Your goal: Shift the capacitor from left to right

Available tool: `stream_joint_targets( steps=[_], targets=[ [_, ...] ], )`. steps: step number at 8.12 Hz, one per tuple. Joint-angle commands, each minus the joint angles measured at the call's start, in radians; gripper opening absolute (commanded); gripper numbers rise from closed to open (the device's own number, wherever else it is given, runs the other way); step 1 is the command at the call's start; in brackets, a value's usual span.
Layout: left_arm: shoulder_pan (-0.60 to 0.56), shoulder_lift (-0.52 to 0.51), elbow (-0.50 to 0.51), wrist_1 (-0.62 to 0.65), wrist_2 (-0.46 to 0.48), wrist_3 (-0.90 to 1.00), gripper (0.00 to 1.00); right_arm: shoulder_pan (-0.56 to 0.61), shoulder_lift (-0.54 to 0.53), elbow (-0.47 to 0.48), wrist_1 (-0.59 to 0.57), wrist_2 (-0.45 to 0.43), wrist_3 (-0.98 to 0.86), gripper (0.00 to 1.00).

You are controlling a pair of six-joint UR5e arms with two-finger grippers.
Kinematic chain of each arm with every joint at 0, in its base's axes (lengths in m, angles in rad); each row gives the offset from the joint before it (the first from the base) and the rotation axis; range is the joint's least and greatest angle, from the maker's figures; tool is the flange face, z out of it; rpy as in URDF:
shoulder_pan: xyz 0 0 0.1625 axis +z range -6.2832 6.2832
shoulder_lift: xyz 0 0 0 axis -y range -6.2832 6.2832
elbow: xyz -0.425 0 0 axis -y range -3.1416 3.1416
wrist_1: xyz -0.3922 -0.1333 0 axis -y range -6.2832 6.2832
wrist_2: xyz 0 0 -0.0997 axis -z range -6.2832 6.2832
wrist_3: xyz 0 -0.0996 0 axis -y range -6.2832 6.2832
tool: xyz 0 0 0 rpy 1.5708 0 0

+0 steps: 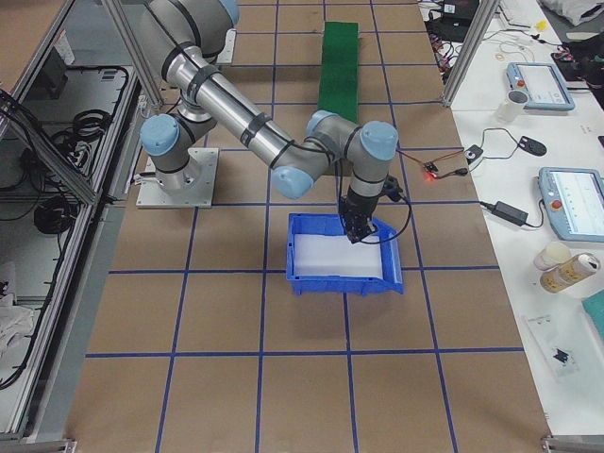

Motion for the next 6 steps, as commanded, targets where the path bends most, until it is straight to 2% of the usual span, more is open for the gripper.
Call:
stream_joint_targets(
  steps=[1, 2, 3, 4, 5, 6],
  targets=[
    [0.000, 0.000, 0.000, 0.000, 0.000, 0.000, 1.00, -0.034, 0.124, 0.016, -0.061, -0.079, -0.028, 0.23],
    [0.000, 0.000, 0.000, 0.000, 0.000, 0.000, 1.00, -0.034, 0.112, 0.024, -0.057, -0.064, -0.028, 0.95],
    [0.000, 0.000, 0.000, 0.000, 0.000, 0.000, 1.00, -0.035, 0.078, 0.024, -0.049, -0.065, -0.037, 1.00],
    [0.000, 0.000, 0.000, 0.000, 0.000, 0.000, 1.00, -0.035, 0.031, 0.023, 0.012, -0.062, -0.033, 1.00],
    [0.000, 0.000, 0.000, 0.000, 0.000, 0.000, 1.00, -0.029, -0.041, 0.023, 0.110, -0.029, -0.033, 1.00],
    [0.000, -0.003, 0.000, 0.000, 0.000, 0.000, 1.00, -0.025, -0.136, 0.023, 0.191, 0.047, -0.030, 1.00]
  ],
)
